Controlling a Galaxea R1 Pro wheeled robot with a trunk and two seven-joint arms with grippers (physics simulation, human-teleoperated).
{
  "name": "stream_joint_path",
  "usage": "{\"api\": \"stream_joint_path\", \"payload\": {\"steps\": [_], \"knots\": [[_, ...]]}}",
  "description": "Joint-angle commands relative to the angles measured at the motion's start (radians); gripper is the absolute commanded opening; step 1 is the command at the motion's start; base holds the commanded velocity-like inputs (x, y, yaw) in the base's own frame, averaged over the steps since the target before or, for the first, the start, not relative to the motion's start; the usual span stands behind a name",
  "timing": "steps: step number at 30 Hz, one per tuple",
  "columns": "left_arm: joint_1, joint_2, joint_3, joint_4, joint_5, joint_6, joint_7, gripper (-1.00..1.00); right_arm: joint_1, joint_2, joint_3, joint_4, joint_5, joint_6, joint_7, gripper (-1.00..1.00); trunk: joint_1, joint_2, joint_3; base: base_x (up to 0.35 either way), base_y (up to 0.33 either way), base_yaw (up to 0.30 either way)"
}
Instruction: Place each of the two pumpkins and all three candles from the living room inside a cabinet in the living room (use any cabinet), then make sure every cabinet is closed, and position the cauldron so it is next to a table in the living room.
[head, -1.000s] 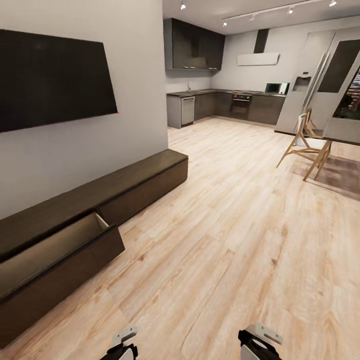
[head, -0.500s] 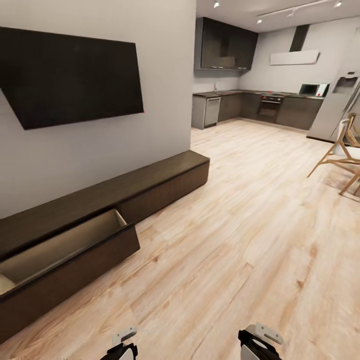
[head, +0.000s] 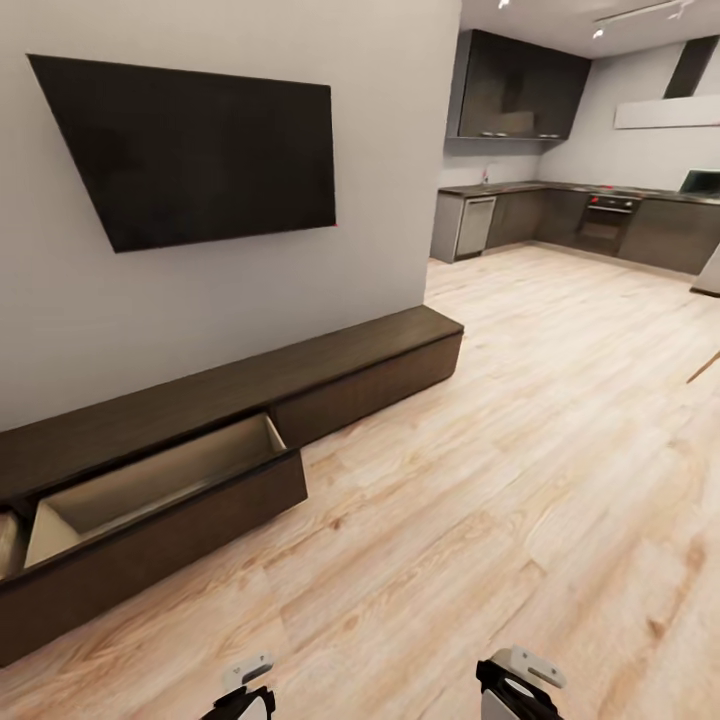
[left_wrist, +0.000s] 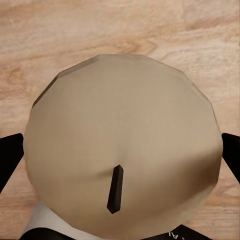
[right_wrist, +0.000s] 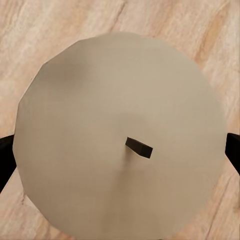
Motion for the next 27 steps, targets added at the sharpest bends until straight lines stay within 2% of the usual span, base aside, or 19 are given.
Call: {"api": "stream_joint_path", "payload": {"steps": [1,10,20,27], "knots": [[0.000,0.001,-0.008,-0.002,0.004,0.006,0.007,-1.00,0.000,0.000,0.007,0.000,-0.013,-0.009,0.005,-1.00,0.000,0.000,-0.001,0.020,-0.021,0.289],[-0.001,-0.002,-0.008,-0.002,0.003,0.005,0.007,-1.00,0.000,0.000,0.007,0.000,-0.013,-0.009,0.005,-1.00,0.000,0.000,-0.001,0.011,-0.012,0.289],[-0.002,-0.010,-0.008,-0.002,0.005,0.005,0.007,-1.00,0.000,0.000,0.007,0.000,-0.013,-0.009,0.005,-1.00,-0.038,0.070,0.031,0.000,0.000,0.289],[-0.002,-0.011,-0.008,-0.002,0.004,0.005,0.007,-1.00,0.000,0.001,0.007,0.000,-0.013,-0.009,0.005,-1.00,-0.038,0.070,0.031,0.015,-0.002,0.289]]}}
